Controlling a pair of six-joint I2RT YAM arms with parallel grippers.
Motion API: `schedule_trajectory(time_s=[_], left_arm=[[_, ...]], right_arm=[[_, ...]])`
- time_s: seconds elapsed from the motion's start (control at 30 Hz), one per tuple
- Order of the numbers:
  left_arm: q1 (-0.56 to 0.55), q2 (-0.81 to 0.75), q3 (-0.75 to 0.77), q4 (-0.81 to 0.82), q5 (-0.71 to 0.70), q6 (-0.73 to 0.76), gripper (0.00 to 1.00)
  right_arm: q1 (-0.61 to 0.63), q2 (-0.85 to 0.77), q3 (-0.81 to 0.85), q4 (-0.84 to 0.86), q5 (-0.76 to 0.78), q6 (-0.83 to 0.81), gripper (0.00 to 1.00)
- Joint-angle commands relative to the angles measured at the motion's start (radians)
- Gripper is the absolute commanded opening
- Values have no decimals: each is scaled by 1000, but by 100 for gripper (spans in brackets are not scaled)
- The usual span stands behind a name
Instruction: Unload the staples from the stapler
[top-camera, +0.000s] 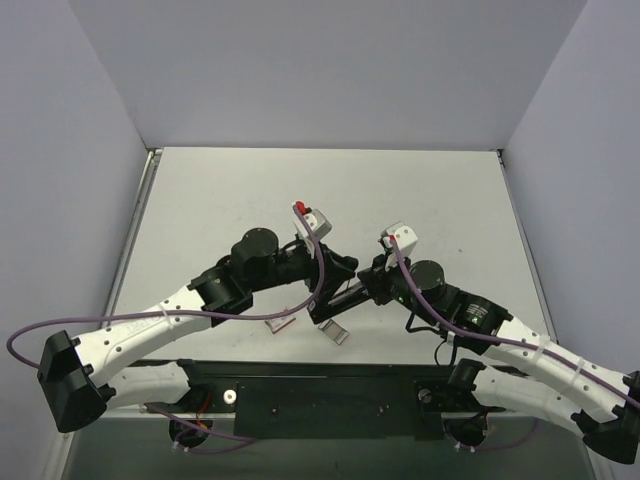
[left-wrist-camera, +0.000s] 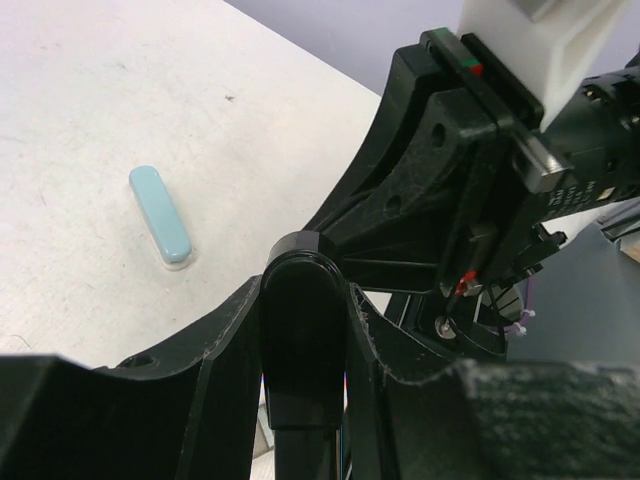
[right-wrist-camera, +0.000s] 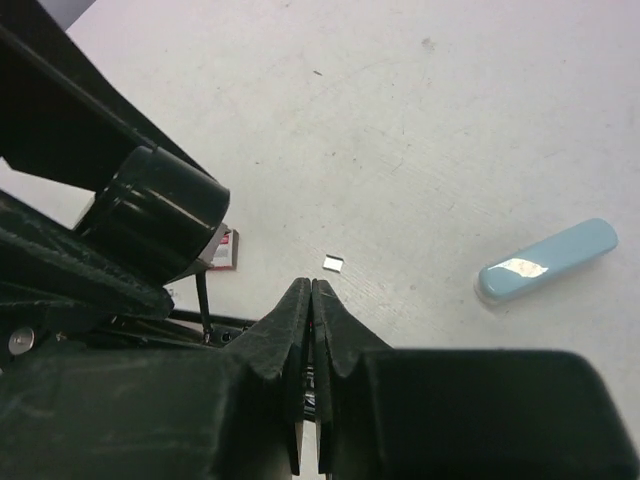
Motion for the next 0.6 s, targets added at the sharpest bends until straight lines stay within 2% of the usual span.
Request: schedule_trajectory(time_s=[0.0, 0.57], left_arm=[[-1, -1, 81, 107, -35, -22, 0], [37, 84, 87, 218, -200, -19, 0]], right_arm=[[-40, 18, -75, 204, -27, 65, 0], [-159, 196, -293, 616, -165, 139, 0]])
